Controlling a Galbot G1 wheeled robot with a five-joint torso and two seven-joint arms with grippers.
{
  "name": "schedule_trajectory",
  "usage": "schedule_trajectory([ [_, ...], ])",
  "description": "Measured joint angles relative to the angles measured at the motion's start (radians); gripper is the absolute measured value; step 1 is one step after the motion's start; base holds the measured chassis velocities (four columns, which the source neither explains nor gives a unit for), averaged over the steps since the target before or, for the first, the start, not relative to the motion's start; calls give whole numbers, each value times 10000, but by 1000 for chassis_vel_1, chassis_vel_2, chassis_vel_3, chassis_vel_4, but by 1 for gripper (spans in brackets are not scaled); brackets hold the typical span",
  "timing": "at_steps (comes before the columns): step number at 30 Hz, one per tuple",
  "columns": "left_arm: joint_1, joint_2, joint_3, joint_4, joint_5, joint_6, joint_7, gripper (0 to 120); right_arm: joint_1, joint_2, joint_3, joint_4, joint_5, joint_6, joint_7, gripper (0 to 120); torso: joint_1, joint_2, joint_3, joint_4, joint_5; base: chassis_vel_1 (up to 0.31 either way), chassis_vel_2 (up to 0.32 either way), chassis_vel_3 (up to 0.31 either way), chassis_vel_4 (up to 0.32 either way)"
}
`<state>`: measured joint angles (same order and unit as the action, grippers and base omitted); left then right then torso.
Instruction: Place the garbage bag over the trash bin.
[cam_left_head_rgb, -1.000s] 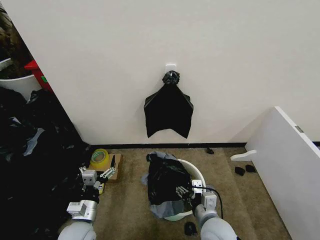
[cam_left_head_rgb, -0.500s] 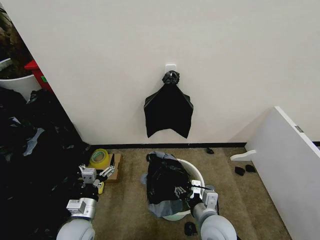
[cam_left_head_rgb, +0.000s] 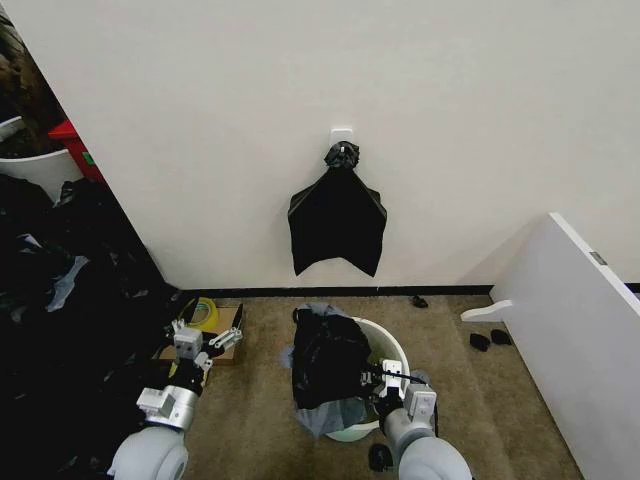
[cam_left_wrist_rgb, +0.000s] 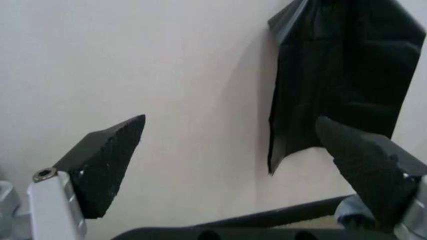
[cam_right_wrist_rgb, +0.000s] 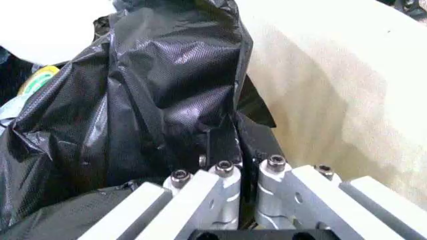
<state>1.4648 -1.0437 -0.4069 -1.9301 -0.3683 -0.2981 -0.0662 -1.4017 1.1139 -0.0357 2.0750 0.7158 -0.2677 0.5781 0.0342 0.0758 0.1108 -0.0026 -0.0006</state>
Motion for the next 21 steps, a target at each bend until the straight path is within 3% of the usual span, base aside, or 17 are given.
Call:
schedule_trajectory([
  [7,-293,177,234,-89,-499,488,418,100,-258,-30,61,187,-1101,457,-92,0,0,0,0,1,0,0,0,0,0],
  [10,-233,200,521,-45,-505,710,975,100,-407,-19,107,187,-2477,746,-90,0,0,0,0,0,1,0,0,0,0],
  [21,-119,-107,1896,230,145,1320,1215,100,-506,43,-177,175,-3016,711,41,0,0,0,-1,2,0,0,0,0,0],
])
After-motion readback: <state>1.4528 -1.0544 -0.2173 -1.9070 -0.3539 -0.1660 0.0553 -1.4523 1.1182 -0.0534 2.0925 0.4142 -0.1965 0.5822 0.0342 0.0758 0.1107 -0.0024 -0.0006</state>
